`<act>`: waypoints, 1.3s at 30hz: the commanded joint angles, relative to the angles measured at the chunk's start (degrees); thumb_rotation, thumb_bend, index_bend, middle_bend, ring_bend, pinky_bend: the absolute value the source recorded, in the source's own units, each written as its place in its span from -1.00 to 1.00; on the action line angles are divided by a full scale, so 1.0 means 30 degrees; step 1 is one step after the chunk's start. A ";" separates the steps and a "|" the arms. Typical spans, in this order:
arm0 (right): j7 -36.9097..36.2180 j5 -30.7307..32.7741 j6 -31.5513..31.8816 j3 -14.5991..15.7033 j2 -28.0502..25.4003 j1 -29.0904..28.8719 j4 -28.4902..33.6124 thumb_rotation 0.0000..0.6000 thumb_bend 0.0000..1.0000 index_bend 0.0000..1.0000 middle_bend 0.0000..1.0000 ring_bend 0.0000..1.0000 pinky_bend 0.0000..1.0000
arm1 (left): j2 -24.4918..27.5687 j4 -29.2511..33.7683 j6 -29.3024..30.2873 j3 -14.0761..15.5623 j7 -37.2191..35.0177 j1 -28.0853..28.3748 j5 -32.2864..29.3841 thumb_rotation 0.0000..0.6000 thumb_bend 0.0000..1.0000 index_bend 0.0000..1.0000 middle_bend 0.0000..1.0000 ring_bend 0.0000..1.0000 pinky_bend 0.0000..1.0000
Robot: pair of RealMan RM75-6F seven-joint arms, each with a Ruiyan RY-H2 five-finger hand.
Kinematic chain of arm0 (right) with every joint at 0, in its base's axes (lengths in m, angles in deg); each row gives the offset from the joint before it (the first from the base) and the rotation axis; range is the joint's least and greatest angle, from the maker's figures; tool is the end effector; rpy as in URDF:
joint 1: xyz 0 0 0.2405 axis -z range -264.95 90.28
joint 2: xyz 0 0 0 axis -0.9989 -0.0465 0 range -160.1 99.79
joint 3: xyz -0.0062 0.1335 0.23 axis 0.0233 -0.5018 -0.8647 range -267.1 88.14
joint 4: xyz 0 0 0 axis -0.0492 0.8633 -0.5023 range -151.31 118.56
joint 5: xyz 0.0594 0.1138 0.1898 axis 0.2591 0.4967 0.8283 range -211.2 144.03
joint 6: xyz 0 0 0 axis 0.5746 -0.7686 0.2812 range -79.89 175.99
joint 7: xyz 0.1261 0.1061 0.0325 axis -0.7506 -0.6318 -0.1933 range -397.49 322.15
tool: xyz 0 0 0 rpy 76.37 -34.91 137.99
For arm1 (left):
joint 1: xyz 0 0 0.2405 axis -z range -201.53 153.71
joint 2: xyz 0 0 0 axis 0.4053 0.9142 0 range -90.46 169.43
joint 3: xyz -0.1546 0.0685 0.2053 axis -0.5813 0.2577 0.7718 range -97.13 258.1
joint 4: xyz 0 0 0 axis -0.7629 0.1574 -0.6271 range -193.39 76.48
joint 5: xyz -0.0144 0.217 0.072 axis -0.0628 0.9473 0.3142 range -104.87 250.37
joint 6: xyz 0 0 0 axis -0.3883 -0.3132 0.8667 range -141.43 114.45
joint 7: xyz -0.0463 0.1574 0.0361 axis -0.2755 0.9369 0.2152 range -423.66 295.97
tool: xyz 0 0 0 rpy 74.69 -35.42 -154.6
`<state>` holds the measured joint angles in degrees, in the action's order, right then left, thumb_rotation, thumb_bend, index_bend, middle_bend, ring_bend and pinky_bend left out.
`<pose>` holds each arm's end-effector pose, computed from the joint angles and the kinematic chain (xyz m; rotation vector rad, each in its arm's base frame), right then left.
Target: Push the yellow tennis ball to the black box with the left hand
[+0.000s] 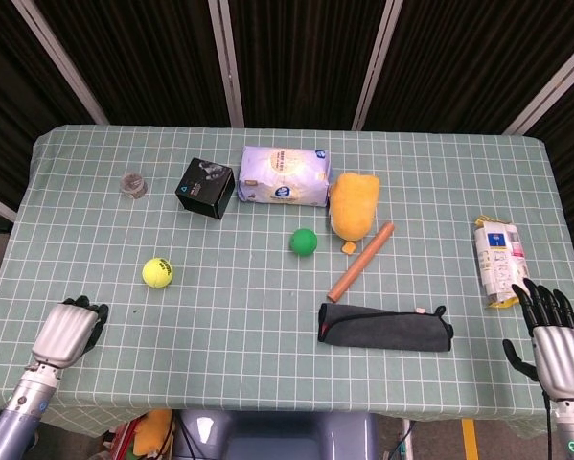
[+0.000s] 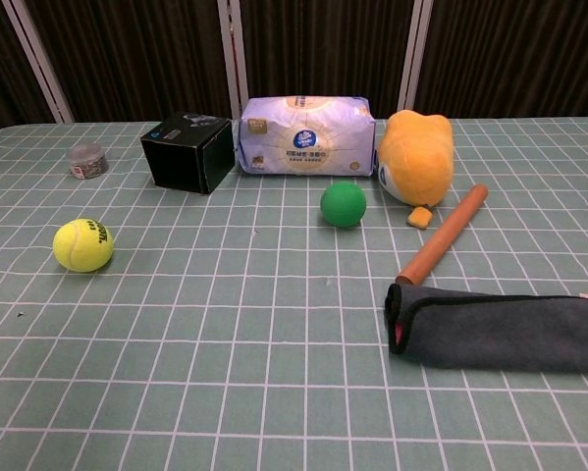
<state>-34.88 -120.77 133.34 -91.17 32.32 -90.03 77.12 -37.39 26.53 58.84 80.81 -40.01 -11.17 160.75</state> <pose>-0.3315 -0.1900 0.1494 1.4100 -0.8862 0.8364 -0.3082 0.2320 0.0357 -1.7792 -0.6849 -0.6282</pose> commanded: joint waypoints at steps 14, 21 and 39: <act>-0.1156 -0.0305 0.0151 0.0102 -0.0499 0.0121 -0.0092 1.00 -0.22 -1.00 -1.00 -1.00 -1.00 | -0.2021 -0.0850 -0.2973 -0.0302 0.1881 0.1797 -0.1443 1.00 -0.12 0.21 0.46 -0.04 0.18; -0.1256 -0.0380 0.0234 0.0094 -0.0547 0.0149 -0.0076 1.00 -0.22 -1.00 -1.00 -1.00 -1.00 | -0.2643 -0.1005 -0.3514 -0.0855 0.3506 0.2270 -0.2677 1.00 -0.04 0.22 0.46 -0.04 0.18; -0.1685 -0.0423 0.0577 0.0043 -0.0749 0.0346 -0.0149 1.00 -0.22 -1.00 -1.00 -1.00 -1.00 | -0.4373 -0.2707 -0.4756 -0.1733 0.4747 0.4209 -0.3651 1.00 -0.07 0.04 0.22 -0.11 0.17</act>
<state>-39.85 -122.08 135.01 -91.02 30.12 -89.03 76.68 -50.23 18.68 44.65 75.67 -26.12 1.18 149.99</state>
